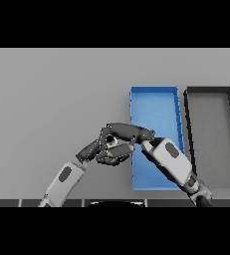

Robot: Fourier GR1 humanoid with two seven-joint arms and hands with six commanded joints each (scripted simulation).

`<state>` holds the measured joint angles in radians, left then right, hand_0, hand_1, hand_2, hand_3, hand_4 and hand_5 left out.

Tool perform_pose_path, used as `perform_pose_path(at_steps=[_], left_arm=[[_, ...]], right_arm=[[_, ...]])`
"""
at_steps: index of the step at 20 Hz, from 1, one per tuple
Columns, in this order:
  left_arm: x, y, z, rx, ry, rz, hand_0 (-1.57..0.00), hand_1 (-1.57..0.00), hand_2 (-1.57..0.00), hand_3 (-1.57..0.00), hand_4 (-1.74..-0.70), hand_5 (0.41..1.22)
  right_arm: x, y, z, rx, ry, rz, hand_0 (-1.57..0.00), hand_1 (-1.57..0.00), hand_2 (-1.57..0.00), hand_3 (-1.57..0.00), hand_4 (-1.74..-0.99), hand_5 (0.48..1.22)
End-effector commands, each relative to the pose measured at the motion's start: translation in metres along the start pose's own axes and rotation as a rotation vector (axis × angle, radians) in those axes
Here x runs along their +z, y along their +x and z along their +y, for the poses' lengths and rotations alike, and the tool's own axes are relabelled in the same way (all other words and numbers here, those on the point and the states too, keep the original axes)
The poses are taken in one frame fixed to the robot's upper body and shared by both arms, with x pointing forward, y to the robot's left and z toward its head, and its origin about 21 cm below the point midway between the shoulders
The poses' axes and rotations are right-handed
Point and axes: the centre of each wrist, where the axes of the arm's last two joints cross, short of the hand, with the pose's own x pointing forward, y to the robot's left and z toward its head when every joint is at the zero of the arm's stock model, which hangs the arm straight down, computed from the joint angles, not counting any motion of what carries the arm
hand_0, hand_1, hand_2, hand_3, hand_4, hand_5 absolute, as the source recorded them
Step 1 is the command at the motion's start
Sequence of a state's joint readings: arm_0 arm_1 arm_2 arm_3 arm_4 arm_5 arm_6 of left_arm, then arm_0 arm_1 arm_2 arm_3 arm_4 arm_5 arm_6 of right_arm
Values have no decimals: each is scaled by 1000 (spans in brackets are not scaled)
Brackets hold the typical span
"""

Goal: Pick up the blue pipe and place it into the blue bin.

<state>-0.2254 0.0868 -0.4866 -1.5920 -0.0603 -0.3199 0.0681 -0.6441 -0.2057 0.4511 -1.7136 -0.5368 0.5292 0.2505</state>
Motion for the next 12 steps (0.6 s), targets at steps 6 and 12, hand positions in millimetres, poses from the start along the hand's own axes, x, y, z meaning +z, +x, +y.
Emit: perform_pose_path(at_steps=[6, 12], left_arm=[[3, 4, -2, 13, -4, 19, -9, -8, -8, -8, -922, 515], [7, 3, 4, 4, 0, 43, -2, -1, -1, -1, -925, 488]], right_arm=[[-3, 38, -20, -256, -17, -14, -1571, -1571, -1571, -1571, -1490, 1221], [-18, 107, -59, -159, -30, -147, -1571, -1571, -1571, -1571, -1495, 1221]])
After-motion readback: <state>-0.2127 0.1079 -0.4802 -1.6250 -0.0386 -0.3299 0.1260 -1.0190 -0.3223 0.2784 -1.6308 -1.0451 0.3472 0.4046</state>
